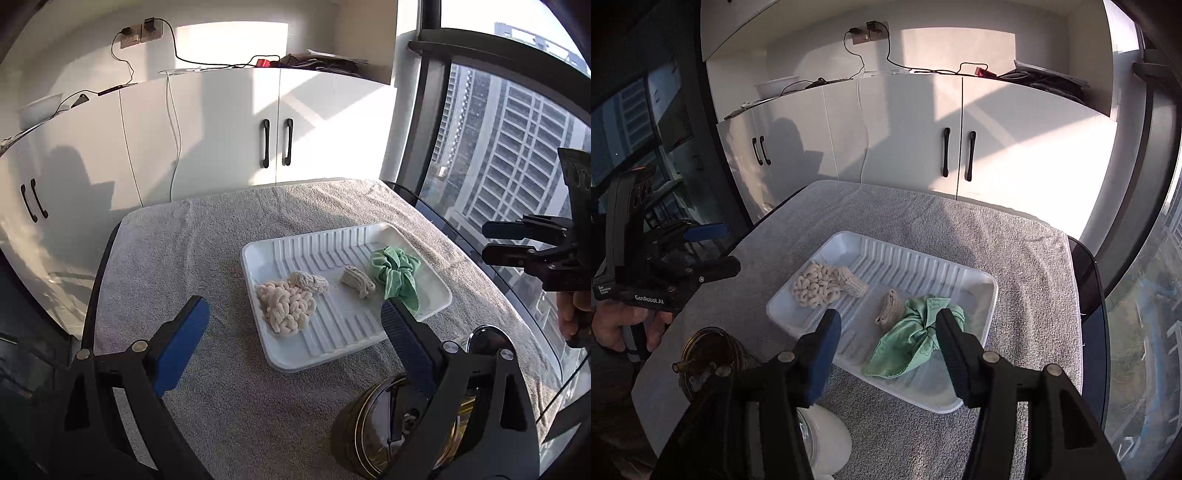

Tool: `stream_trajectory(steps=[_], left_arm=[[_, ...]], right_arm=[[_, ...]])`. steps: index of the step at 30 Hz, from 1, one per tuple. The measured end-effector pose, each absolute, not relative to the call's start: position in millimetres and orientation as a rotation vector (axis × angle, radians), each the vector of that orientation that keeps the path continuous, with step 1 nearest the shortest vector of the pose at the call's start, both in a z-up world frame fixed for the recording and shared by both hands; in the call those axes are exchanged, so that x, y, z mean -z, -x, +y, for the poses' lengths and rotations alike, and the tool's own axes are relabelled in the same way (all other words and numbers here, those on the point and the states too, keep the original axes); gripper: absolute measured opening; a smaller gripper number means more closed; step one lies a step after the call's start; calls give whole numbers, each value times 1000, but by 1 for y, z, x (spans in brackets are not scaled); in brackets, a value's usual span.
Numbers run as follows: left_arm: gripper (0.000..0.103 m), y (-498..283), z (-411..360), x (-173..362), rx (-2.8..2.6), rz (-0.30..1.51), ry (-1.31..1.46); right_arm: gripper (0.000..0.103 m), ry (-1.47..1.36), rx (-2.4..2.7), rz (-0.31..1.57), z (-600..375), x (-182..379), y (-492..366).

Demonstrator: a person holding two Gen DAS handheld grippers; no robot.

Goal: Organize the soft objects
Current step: 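Grasp a blue tissue pack with the right tool while the left tool grasps another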

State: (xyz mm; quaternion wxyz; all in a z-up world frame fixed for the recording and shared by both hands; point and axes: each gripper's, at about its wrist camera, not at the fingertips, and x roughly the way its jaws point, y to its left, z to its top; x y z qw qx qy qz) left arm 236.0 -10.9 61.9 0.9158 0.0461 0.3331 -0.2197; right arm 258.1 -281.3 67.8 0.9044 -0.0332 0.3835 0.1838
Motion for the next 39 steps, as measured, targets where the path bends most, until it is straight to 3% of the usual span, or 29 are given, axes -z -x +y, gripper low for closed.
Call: stream_trajectory(steps=[3, 10, 17, 22, 34, 36, 39], left_arm=[[96, -186, -10, -62, 473, 646, -133], [99, -87, 2, -26, 393, 662, -74], [103, -29, -5, 35, 323, 825, 28], [103, -18, 2, 43, 303, 838, 41], [103, -22, -7, 35, 316, 820, 32], [103, -27, -18, 40, 320, 835, 9], [103, -35, -30, 45, 327, 862, 6]], right_arm=[[61, 48, -385, 750, -285, -77, -209], [88, -30, -340, 712, -278, -44, -73], [93, -167, -237, 812, -243, 29, 5], [98, -98, -248, 846, -205, 53, 15], [100, -16, -215, 890, -167, 78, 3], [97, 0, -209, 866, -166, 79, 5], [77, 5, -202, 847, -172, 77, 8]])
